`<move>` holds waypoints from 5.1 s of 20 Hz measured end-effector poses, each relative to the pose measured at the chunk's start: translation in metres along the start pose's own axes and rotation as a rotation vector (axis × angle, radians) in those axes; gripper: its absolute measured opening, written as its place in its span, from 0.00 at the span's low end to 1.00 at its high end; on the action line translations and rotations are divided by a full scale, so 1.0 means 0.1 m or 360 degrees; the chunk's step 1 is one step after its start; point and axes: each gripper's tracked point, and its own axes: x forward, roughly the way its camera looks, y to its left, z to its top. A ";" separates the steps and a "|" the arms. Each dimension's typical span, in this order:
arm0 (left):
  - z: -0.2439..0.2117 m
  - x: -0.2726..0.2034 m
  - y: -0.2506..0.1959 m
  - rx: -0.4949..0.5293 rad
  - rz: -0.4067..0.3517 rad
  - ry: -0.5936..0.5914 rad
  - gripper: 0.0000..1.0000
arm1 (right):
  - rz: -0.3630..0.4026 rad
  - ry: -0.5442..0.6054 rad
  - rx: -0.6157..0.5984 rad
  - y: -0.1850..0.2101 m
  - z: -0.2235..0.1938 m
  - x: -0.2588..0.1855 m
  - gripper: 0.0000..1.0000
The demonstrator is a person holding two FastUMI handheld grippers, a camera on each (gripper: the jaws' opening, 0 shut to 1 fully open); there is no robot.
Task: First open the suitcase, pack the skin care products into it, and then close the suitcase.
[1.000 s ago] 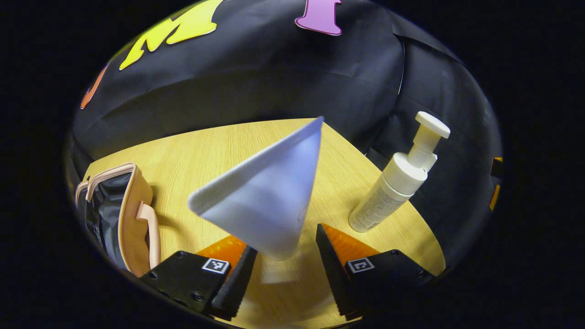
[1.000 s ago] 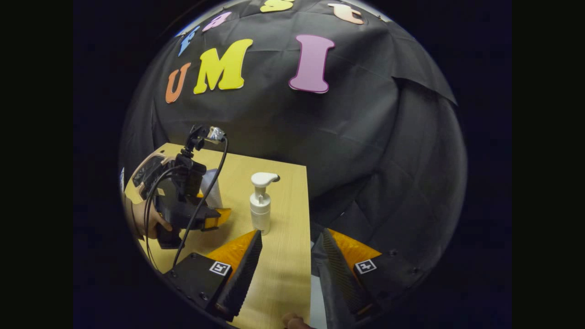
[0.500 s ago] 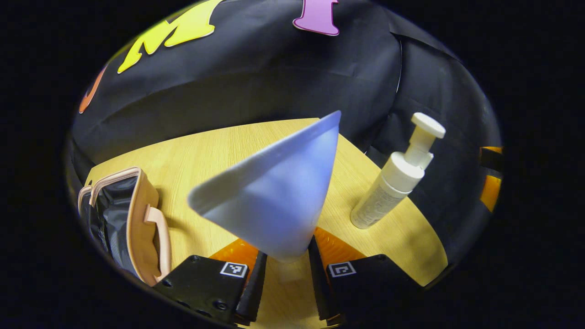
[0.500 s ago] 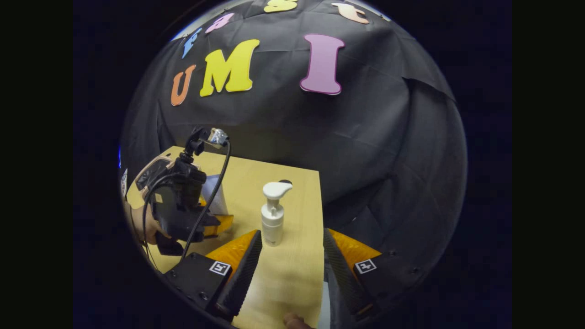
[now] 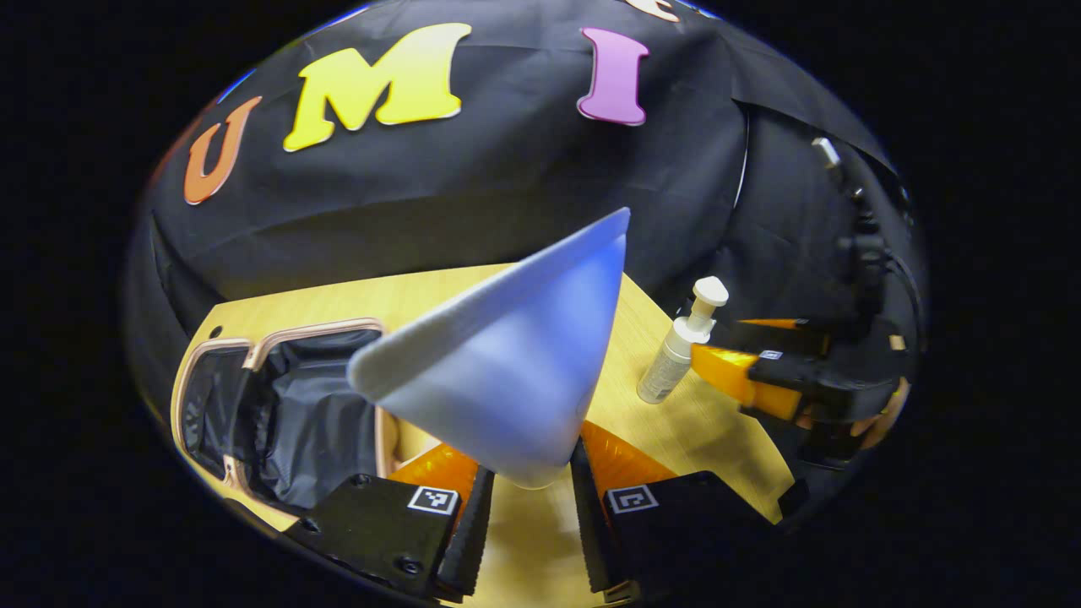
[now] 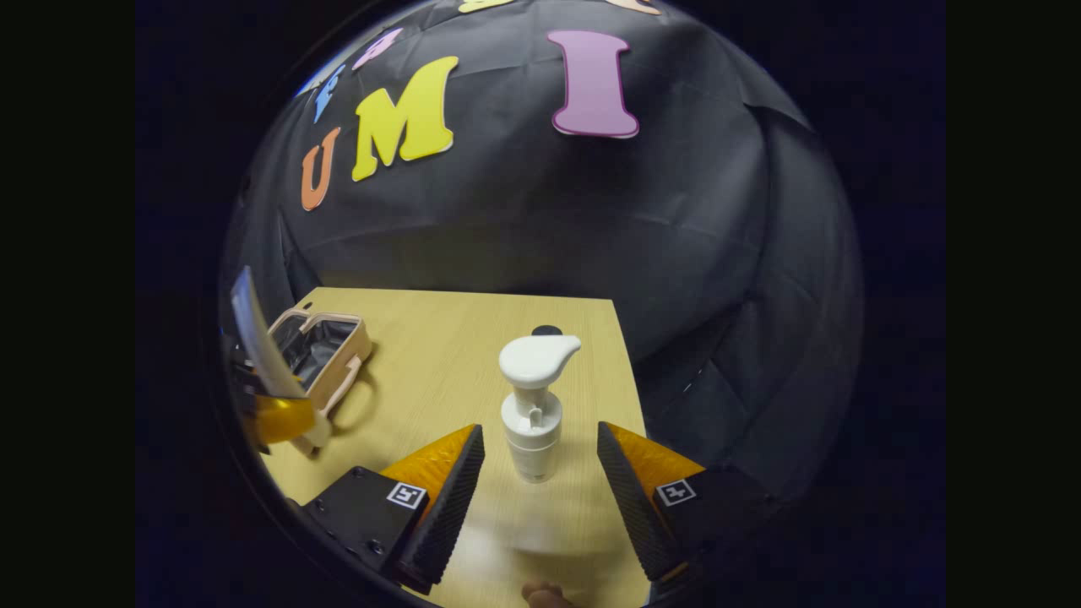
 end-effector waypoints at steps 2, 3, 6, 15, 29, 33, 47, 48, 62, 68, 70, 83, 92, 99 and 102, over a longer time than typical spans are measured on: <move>-0.05 -0.31 0.18 -0.0057 0.0061 0.0005 0.50 | -0.0015 0.0015 0.0008 0.01 -0.09 0.20 0.80; -0.10 -0.43 0.29 -0.0086 0.0097 0.0012 0.50 | 0.0002 0.0033 0.0021 0.03 -0.14 0.28 0.80; -0.22 -0.81 0.61 -0.0136 0.0218 0.0048 0.50 | 0.0021 0.0084 0.0045 0.08 -0.27 0.44 0.81; -0.34 -1.30 1.27 -0.0198 0.0395 0.0043 0.49 | -0.0084 0.0061 0.0034 0.13 -0.25 0.47 0.49; -0.93 -0.28 2.59 -0.0244 0.0224 0.0356 0.50 | -0.0253 0.0041 0.0185 1.12 -0.23 -1.33 0.48; -1.16 0.02 2.74 -0.0287 0.0198 0.0527 0.50 | -0.0267 0.0035 0.0205 1.44 -0.31 -1.60 0.48; -1.22 0.38 2.74 -0.0318 0.0135 0.0719 0.48 | -0.0114 0.0088 0.0092 2.22 -0.22 -1.62 0.48; -1.15 0.32 2.72 -0.0332 0.0117 0.0676 0.49 | -0.0080 0.0090 0.0091 2.32 -0.15 -1.58 0.46; 0.00 -1.34 3.35 0.0044 0.0219 -0.0368 0.96 | 0.0378 0.0483 -0.0004 4.17 -0.33 -0.45 0.48; -0.10 -1.80 4.07 0.0033 0.0429 -0.0474 0.96 | 0.0282 0.0624 0.0026 4.29 -0.62 -0.07 0.48; -0.13 -1.88 4.26 -0.0002 0.0448 -0.0491 0.96 | 0.0241 0.0631 0.0088 4.27 -0.59 0.04 0.51; -0.69 -1.71 5.90 -0.0421 0.0722 -0.0388 0.96 | 0.0005 0.0857 0.0126 4.30 -0.87 0.62 0.48; -1.29 -1.03 6.18 -0.1246 0.0385 -0.0157 0.96 | 0.0089 0.0871 0.0232 4.46 -0.90 0.48 0.81; -1.46 -0.70 6.06 -0.1712 0.0091 -0.0161 0.87 | 0.0302 0.0691 0.0236 4.38 -0.36 -0.48 0.79; -1.37 -0.62 6.02 -0.1812 0.0004 -0.0195 0.63 | 0.0290 0.0513 0.0168 4.10 0.02 -1.04 0.82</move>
